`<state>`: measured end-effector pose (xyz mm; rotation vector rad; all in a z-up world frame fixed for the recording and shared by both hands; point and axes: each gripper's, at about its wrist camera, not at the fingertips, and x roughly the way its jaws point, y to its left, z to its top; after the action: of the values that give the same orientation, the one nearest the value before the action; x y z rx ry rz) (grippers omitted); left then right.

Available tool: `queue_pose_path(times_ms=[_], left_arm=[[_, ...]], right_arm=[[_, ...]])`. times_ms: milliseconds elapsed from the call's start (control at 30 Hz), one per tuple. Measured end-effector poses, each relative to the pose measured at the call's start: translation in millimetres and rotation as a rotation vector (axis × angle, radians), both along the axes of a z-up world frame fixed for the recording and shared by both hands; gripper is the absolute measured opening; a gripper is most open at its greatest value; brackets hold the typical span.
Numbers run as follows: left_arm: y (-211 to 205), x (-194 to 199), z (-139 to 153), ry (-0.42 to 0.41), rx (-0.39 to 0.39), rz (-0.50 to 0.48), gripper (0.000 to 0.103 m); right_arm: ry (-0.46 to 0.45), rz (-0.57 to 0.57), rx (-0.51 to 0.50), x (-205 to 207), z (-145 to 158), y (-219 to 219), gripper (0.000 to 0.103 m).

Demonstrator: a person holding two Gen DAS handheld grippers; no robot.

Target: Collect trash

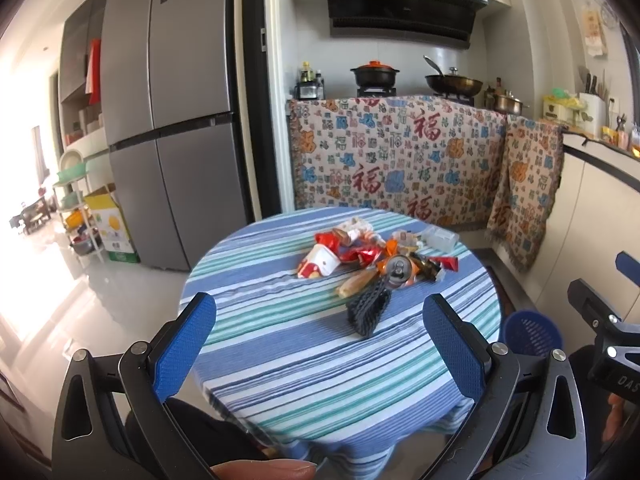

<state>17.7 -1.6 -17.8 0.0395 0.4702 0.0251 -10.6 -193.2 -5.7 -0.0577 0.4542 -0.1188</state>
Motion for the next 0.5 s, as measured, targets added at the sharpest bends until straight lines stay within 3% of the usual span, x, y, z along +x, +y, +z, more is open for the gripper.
queue_pose_path(times_ms=[500], left_arm=[[0.3, 7.7, -4.4, 0.036, 0.007, 0.003, 0.103]], right_arm=[[0.036, -0.002, -0.005, 8.1, -9.0, 0.3, 0.103]])
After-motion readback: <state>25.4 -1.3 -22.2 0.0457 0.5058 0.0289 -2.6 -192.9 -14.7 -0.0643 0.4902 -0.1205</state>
